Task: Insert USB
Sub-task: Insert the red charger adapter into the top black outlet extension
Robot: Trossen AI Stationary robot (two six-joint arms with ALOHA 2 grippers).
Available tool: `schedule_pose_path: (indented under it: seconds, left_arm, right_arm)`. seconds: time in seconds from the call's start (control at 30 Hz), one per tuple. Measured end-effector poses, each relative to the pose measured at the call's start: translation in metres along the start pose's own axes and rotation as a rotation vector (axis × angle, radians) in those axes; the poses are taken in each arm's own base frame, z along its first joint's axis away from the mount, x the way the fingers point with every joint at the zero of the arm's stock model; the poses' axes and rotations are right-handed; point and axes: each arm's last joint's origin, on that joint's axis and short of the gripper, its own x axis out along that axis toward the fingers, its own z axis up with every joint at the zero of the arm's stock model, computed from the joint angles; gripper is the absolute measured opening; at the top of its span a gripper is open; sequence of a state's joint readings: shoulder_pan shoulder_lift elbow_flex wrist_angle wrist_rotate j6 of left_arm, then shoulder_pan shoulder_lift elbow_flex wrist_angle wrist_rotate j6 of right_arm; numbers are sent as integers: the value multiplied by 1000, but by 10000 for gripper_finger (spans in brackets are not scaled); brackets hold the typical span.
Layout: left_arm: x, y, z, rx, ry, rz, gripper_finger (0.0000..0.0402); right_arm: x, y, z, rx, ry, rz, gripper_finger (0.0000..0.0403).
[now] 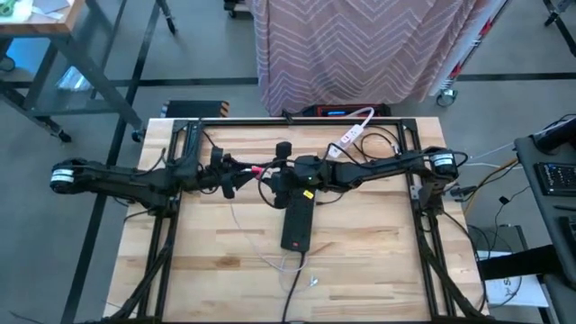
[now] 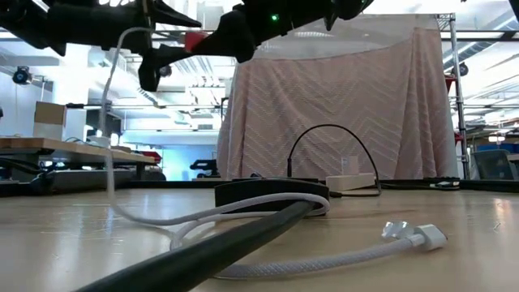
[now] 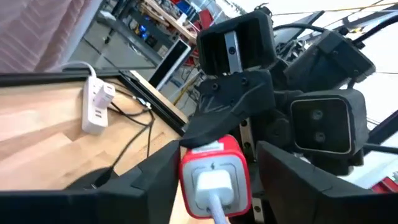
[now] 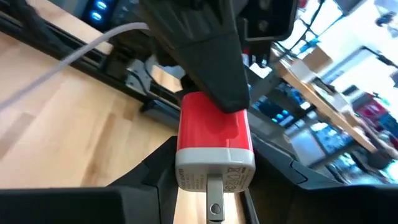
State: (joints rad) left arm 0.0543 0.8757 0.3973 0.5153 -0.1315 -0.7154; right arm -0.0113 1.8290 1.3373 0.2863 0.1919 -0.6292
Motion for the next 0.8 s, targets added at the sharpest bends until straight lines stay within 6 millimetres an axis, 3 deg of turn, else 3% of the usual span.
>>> schedule_pose_path:
  seconds: [0.23, 0.8]
  left_arm:
    - [6, 3, -7, -44, 62, -11, 148]
    - [7, 3, -10, -94, 121, -57, 175]
  right_arm:
    - [0, 1, -1, -30, -1, 25, 137]
    - [0, 2, -1, -48, -11, 54, 142]
